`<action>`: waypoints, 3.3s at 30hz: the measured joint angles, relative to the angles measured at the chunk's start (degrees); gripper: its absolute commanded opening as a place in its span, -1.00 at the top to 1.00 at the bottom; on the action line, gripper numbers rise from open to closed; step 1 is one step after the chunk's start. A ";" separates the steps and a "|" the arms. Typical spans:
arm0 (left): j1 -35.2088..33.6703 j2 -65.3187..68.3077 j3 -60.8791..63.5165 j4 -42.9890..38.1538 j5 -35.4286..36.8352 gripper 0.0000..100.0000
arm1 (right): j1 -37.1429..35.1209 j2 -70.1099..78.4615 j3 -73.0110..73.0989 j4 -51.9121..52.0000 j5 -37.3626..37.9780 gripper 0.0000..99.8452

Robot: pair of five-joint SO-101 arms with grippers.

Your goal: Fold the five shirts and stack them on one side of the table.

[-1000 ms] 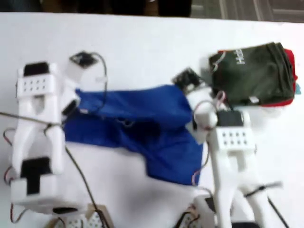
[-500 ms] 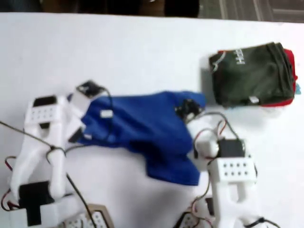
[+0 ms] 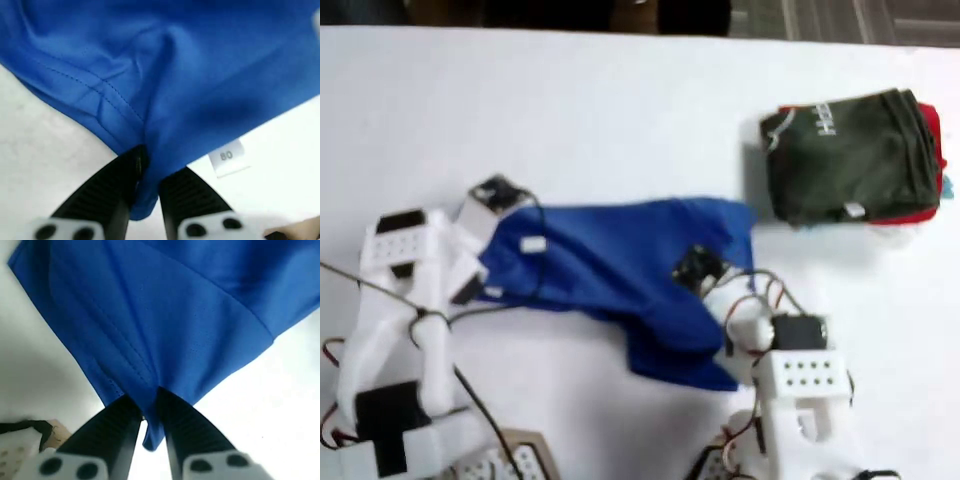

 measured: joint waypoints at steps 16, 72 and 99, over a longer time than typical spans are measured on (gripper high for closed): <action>-1.85 -0.26 -22.95 9.67 0.79 0.99 | 0.09 0.44 -24.00 2.64 -4.57 0.96; -5.63 70.15 -115.87 31.74 25.41 0.95 | -4.13 109.71 -143.56 24.26 -18.90 0.95; -2.90 35.34 -68.92 25.85 24.44 0.95 | -14.07 70.42 -104.70 24.79 -23.65 0.94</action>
